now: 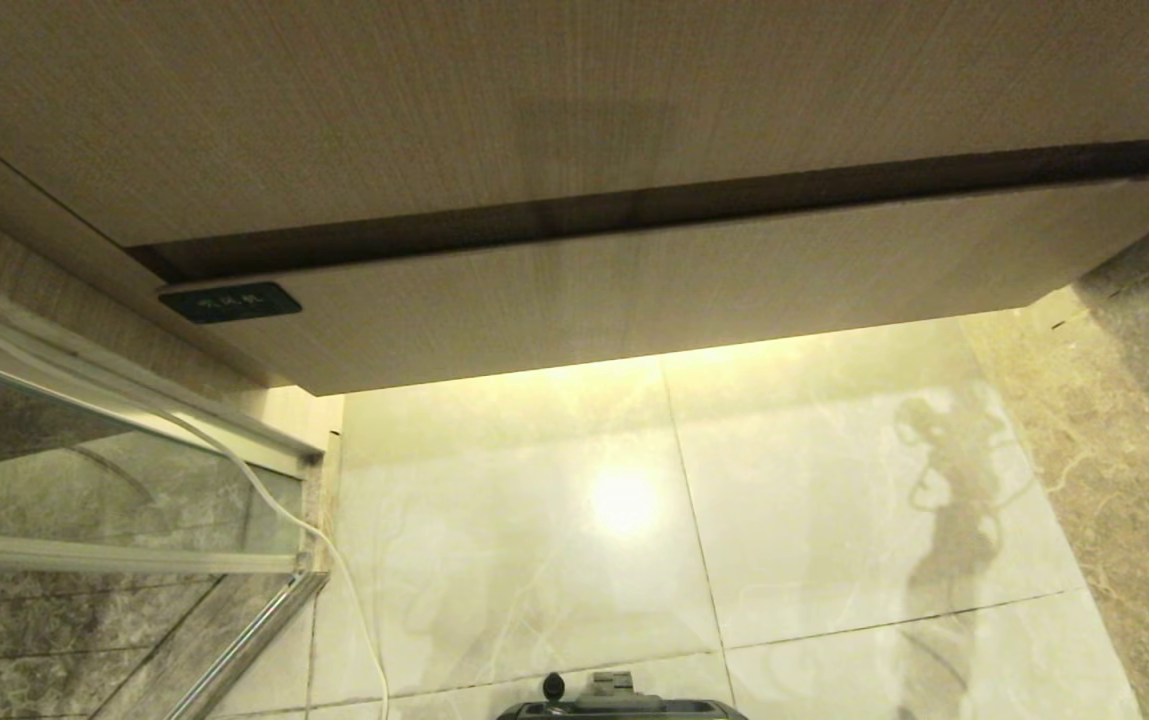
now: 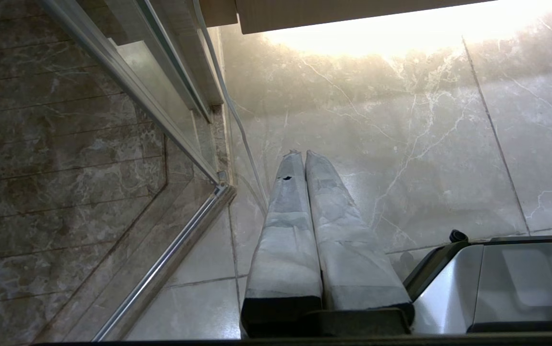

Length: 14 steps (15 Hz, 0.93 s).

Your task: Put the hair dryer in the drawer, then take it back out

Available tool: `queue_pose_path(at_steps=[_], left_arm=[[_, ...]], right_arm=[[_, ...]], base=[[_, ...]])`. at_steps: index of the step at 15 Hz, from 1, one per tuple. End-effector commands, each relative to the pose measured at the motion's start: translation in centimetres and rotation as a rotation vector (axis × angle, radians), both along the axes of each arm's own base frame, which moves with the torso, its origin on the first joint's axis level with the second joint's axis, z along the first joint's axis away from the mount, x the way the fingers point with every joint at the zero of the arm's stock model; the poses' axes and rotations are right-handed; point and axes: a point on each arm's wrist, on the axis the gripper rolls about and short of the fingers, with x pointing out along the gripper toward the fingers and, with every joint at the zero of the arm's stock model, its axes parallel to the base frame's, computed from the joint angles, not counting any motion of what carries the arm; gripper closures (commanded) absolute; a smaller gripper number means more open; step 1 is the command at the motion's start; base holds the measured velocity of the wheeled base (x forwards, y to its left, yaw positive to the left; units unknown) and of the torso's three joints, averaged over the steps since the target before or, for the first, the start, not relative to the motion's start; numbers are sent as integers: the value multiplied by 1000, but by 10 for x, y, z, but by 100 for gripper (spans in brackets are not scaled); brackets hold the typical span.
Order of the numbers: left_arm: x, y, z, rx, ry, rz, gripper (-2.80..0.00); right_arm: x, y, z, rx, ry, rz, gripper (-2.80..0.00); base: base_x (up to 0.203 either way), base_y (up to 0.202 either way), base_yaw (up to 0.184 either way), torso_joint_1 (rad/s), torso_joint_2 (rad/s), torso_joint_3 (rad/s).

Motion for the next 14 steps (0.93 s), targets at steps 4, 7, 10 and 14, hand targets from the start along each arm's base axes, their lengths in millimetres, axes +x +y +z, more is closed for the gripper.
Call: queue_pose_path(at_steps=[4,7,10,14], left_arm=[[0,0,0,-1,0,-1,0],[0,0,0,-1,0,1,0],[0,0,0,-1,1,0,0],[0,0,0,-1,0,1,0]], right_arm=[[7,-4,-2,-24,-37,1,0],[11,-6,0,-17,-59,5,0],[16,-9,-1,-14,-71,4,0],[15,-9,0,-4,-65,5,0]], base=[[0,0,0,0,0,0],[0,0,0,0,0,0],[0,0,0,0,0,0],[0,0,0,0,0,0]])
